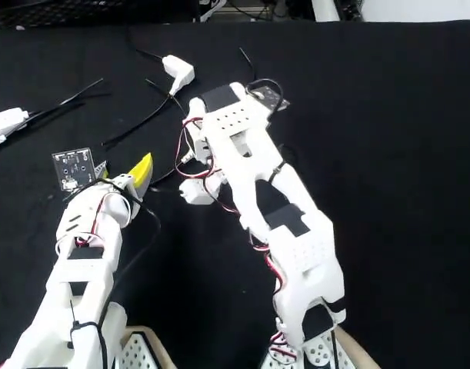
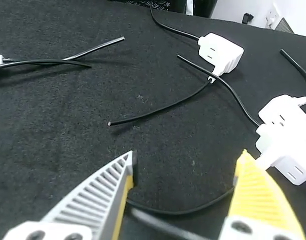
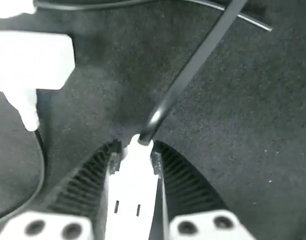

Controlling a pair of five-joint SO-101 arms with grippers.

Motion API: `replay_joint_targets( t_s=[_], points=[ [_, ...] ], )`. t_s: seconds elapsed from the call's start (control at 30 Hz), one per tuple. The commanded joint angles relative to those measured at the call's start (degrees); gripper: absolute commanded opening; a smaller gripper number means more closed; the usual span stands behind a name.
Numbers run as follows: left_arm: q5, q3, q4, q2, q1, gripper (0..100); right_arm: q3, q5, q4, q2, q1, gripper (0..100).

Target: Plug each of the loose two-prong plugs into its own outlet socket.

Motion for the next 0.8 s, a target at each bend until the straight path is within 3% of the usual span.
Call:
replay_joint_targets(
  t_s=[0.0, 0.43, 0.57, 0.77],
  points=[
    [0.0, -2.3, -1.4, -0.6, 0.1, 32, -3.1, 1.8, 0.4, -0.3, 1.4, 1.2],
    [0.1, -2.3, -1.4, -0.6, -0.7, 32, -3.3, 2.1, -5.1, -0.3, 9.6, 1.2],
    [0.6, -2.4, -1.5, -0.7, -4.1, 32, -3.3, 3.5, -7.2, -0.3, 12.9, 1.2],
    [10.7, -0.4, -8.9, -0.7, -11.4, 32, -3.3, 6.5, -10.0, -0.4, 16.9, 1.2]
  ],
)
